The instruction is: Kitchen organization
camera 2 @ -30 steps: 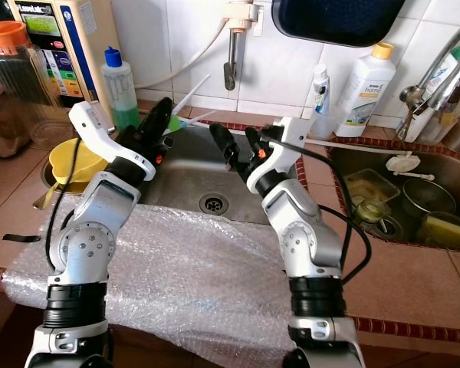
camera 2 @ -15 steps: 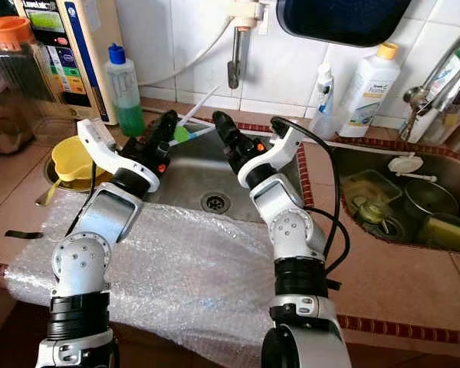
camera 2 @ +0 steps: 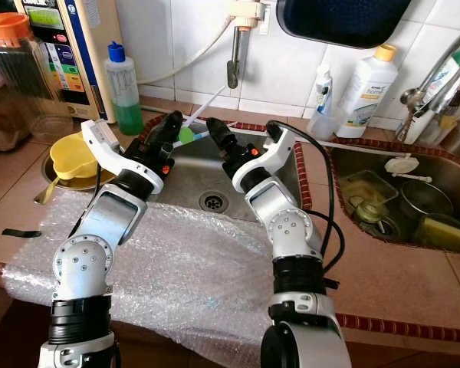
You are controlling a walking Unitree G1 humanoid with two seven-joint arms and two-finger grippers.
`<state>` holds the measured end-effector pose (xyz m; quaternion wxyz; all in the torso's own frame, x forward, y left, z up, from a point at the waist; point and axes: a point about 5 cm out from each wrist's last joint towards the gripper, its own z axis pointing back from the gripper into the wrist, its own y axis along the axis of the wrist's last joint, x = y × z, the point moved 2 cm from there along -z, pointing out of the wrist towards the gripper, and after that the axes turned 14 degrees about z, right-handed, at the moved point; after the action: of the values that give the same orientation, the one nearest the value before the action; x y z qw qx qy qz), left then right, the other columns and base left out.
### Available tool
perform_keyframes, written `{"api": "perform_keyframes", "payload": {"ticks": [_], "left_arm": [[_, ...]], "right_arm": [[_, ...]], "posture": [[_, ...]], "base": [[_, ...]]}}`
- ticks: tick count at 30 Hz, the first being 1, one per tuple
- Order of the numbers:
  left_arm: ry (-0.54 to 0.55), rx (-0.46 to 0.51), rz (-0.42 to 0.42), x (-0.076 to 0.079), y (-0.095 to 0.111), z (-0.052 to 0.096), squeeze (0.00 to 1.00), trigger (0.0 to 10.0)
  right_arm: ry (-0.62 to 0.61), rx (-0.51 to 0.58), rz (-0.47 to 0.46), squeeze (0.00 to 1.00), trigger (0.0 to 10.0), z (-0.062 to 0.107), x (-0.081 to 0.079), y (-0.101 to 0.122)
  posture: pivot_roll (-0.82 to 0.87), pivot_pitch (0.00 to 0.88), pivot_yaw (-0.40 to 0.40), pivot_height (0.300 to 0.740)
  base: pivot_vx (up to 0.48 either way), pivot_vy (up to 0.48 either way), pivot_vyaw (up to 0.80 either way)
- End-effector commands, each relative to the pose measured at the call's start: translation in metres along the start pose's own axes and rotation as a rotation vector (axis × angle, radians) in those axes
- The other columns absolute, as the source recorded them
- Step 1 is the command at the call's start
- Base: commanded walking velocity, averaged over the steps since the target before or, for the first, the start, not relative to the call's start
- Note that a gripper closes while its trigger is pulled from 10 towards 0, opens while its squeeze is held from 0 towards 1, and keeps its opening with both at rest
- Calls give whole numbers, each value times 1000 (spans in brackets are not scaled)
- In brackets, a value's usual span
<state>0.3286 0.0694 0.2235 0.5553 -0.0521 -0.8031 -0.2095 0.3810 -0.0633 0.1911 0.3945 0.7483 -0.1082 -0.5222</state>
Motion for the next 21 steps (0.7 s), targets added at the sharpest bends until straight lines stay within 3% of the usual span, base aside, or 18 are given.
{"api": "perform_keyframes", "payload": {"ticks": [1,2,21], "left_arm": [[-36,-29,59,12,-18,-4,0,10000],[-36,-33,59,13,-19,-4,0,10000],[-20,-36,60,9,-19,-4,0,10000]], "right_arm": [[81,15,-66,0,3216,-15,-28,-6],[86,26,-75,0,0,-15,-29,-5],[82,22,-99,0,0,-16,-25,-8]], "posture": [[45,11,-90,740],[47,11,-90,740],[52,2,-91,740]], "base": [[0,0,0],[0,0,0],[0,0,0]]}}
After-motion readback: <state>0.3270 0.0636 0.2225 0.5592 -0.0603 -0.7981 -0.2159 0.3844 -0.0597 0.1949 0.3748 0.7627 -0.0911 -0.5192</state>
